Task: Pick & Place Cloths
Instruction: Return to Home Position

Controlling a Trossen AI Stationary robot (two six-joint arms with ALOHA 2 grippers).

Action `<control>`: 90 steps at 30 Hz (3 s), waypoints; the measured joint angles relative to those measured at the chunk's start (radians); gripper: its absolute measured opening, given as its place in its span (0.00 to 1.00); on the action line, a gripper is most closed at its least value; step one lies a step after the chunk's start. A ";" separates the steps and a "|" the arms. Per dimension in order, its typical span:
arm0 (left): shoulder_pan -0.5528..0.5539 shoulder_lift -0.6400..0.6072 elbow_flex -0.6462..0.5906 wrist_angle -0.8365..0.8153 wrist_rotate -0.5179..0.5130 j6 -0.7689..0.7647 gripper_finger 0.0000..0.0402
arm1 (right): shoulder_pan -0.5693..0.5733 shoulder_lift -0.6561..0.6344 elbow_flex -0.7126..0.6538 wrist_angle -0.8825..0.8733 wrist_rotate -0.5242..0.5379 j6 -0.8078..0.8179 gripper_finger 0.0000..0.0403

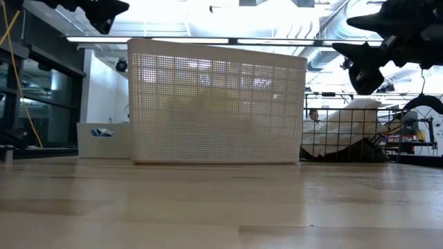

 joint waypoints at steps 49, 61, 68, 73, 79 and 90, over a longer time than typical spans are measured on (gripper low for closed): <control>-0.096 -0.208 -0.302 0.197 -0.119 0.018 0.68 | -0.123 -0.847 -0.002 -0.931 -0.229 -0.076 0.45; -0.096 -0.236 -0.503 0.428 -0.108 0.010 0.68 | -0.202 -0.847 -0.003 -0.931 -0.281 -0.016 0.45; -0.096 -0.287 -0.539 0.421 -0.108 0.010 0.68 | -0.230 -0.847 -0.003 -0.932 -0.285 -0.013 0.45; -0.096 -0.326 -0.563 0.412 -0.109 0.010 0.68 | -0.247 -0.847 -0.003 -0.931 -0.308 -0.007 0.45; -0.096 -0.379 -0.574 0.350 -0.123 0.006 0.68 | -0.249 -0.847 -0.003 -0.930 -0.316 -0.007 0.45; -0.096 -0.441 -0.576 0.243 -0.258 0.039 0.68 | -0.249 -0.847 -0.003 -0.929 -0.308 0.002 0.45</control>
